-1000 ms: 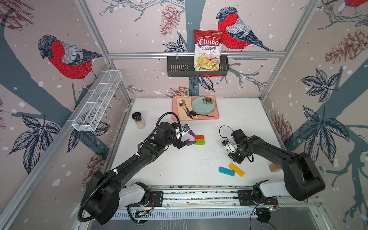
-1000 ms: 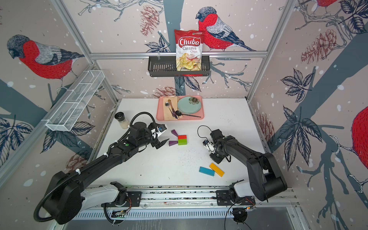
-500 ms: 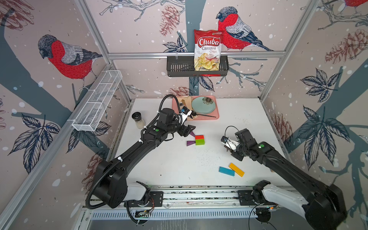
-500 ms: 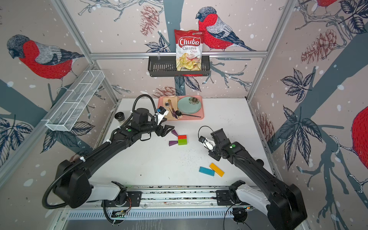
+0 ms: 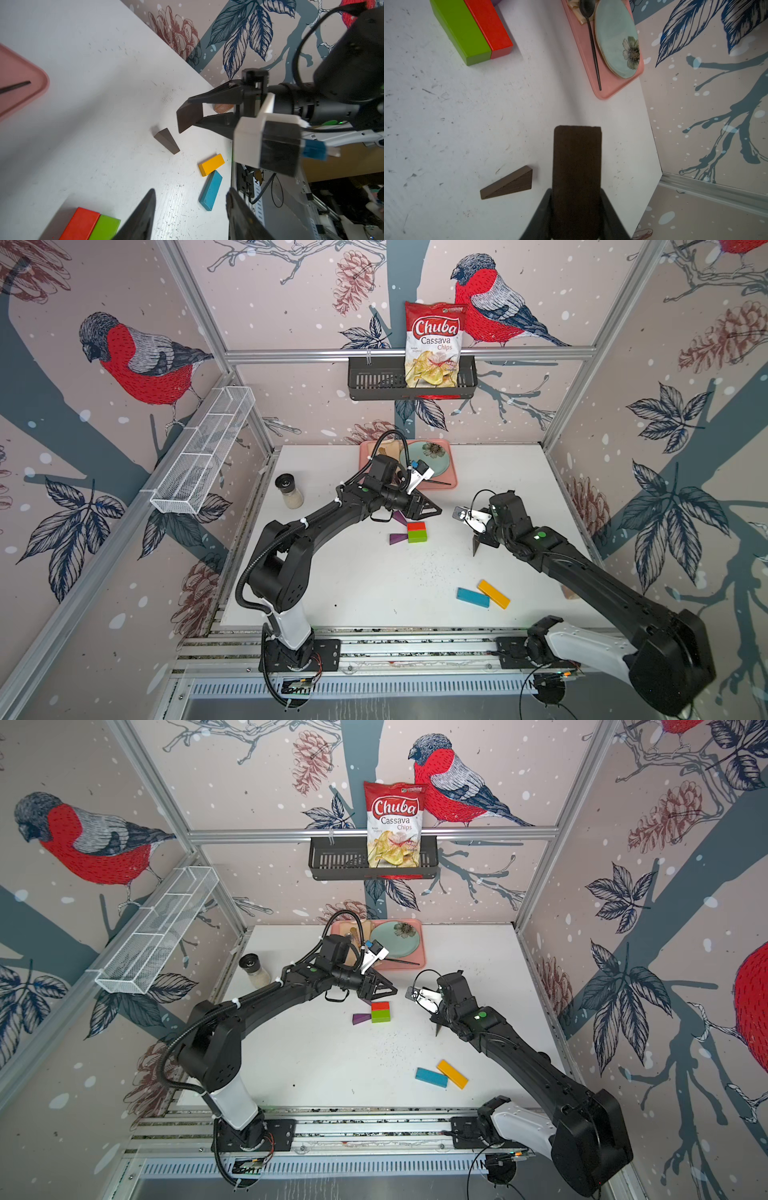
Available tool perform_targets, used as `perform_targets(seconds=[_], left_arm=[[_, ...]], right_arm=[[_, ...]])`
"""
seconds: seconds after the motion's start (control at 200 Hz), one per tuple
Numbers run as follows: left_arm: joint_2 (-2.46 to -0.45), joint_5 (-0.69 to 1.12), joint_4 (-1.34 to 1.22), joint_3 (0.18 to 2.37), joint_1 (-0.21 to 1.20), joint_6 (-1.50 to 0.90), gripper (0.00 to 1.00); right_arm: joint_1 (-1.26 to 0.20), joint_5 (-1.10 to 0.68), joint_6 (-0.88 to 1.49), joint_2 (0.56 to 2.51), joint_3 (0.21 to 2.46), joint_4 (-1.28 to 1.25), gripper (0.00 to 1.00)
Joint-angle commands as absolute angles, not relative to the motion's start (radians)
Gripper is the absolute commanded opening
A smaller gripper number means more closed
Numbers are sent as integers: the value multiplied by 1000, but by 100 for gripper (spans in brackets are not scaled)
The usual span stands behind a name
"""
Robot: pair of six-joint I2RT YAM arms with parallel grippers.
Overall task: Assemble a small pinwheel with building blocks
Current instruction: Pick up the building block from the center of the board, then assemble the building block at the center of the board.
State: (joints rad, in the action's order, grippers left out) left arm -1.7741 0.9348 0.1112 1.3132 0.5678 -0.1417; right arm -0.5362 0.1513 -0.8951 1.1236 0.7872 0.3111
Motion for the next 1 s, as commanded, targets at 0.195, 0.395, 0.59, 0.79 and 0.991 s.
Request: perform_targets(seconds=[0.195,0.395,0.59,0.79,0.991], left_arm=[[-1880,942,-48,1409,596,-268,53],[-1942,939,-39,1477,605,-263,46],[-1963,950,-32,1494,609,-258,41],[-1985,962,-16,1510,612,-253,32],[-1997,963,-22,1521,617,-251,31]], right_arm=[[-581,154,-926,1149,831,239,0],[-600,151,-930,1178,860,242,0],[-610,146,-934,1200,882,240,0],[-628,142,-940,1229,912,226,0],[-650,145,-945,1249,944,236,0]])
